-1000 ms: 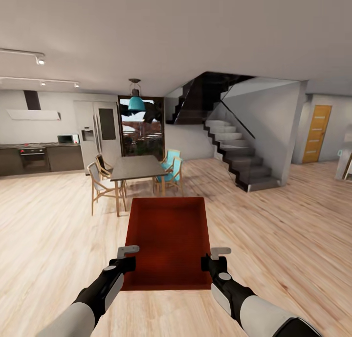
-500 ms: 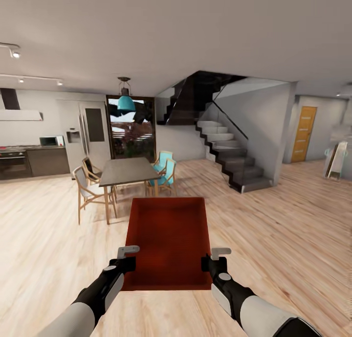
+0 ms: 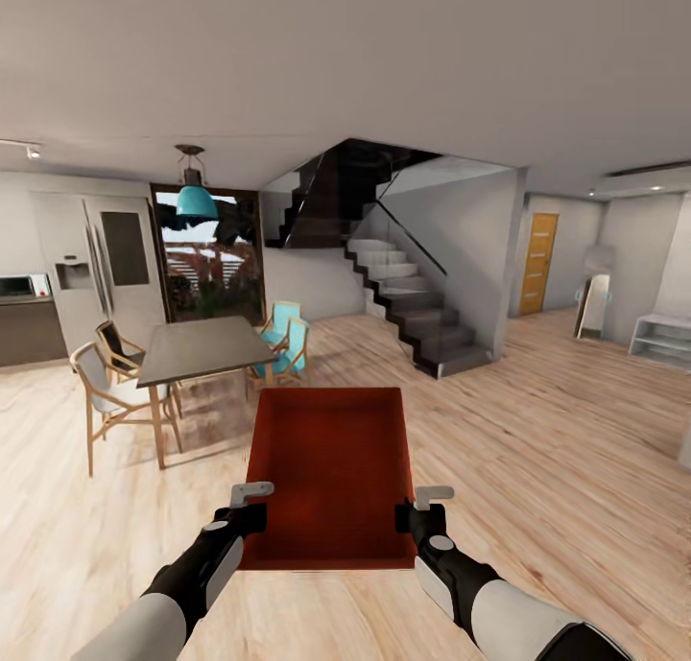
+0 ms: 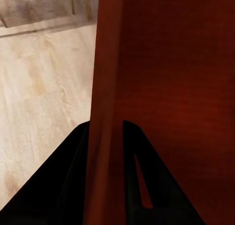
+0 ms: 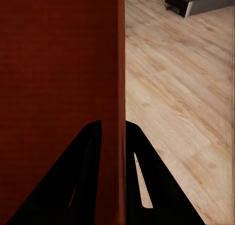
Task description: Move the two storage containers from the living room to the garage. In the garage, place one container on the floor and stack the other container on top of it (either order is fine).
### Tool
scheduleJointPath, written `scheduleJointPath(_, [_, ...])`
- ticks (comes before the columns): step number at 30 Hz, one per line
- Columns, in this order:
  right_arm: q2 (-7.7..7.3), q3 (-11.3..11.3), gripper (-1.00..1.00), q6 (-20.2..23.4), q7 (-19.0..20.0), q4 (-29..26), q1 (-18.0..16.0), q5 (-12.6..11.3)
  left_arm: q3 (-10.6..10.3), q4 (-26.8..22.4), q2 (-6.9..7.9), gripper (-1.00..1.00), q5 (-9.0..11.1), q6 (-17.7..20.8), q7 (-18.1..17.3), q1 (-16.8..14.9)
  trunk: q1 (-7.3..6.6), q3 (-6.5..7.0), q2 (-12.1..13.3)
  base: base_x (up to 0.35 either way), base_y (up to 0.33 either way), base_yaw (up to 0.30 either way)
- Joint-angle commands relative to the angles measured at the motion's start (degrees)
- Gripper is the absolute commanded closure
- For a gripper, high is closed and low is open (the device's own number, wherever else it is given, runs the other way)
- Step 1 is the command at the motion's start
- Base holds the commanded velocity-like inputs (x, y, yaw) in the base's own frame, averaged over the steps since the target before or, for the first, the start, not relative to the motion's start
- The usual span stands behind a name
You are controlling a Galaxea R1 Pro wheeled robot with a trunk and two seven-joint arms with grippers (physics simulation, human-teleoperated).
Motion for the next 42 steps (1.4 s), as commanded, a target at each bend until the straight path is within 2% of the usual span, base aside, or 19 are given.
scheduleJointPath(1, [-1.55, -0.6, 1.0, -0.3, 0.0, 5.1, 0.0, -0.9, 0.4, -0.3, 0.44, 1.0, -0.3, 0.4, 0.8, 0.0, 0.05, 0.02, 0.0, 0.321, 0.138, -0.282])
scheduleJointPath(16, [-1.55, -0.6, 1.0, -0.3, 0.2, 5.1, 0.0, -1.0, 0.4, -0.4, 0.44, 1.0, -0.3, 0.4, 0.8, 0.0, 0.05, 0.45, 0.0, 0.321, 0.138, -0.282])
scheduleJointPath(27, [-1.55, -0.6, 1.0, -0.2, 0.1, 5.1, 0.0, -1.0, 0.4, -0.4, 0.44, 1.0, -0.3, 0.4, 0.8, 0.0, 0.05, 0.48, 0.0, 0.321, 0.138, -0.028])
scheduleJointPath(42, [-1.55, -0.6, 1.0, -0.2, 0.1, 5.1, 0.0, -1.0, 0.4, -0.4, 0.44, 1.0, -0.3, 0.4, 0.8, 0.0, 0.05, 0.81, 0.0, 0.321, 0.134, -0.245])
